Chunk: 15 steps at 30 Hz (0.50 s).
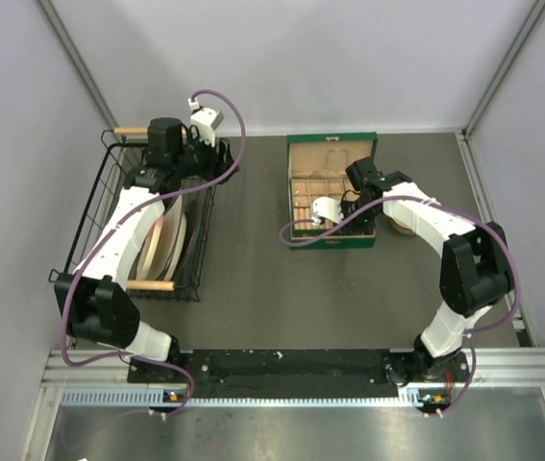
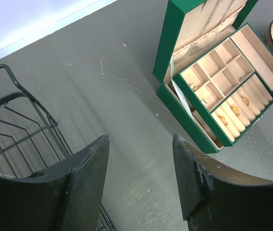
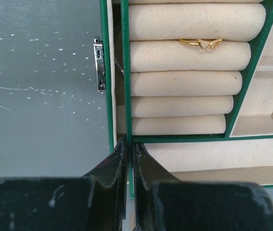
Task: Organize the mixed jewelry
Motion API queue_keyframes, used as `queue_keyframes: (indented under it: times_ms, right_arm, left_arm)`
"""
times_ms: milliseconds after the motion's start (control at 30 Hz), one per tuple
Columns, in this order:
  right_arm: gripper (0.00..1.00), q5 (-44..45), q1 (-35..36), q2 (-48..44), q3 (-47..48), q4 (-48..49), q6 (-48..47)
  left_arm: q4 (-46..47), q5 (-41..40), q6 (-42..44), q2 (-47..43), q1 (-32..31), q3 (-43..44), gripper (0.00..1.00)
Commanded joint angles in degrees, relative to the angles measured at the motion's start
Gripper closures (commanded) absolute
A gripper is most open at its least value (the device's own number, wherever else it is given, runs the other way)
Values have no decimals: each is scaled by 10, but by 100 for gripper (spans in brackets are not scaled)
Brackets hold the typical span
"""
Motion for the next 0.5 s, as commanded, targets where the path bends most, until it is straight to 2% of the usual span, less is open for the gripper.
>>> queue_keyframes:
  times_ms: [0, 467]
  right_arm:
    - [100, -8, -8, -30, -7, 21, 8]
    - [100, 1, -12, -88, -31, 39, 33]
  left_arm:
    - [22, 9, 1, 7, 2, 15, 40]
    - [27, 14, -1, 11, 2, 13, 40]
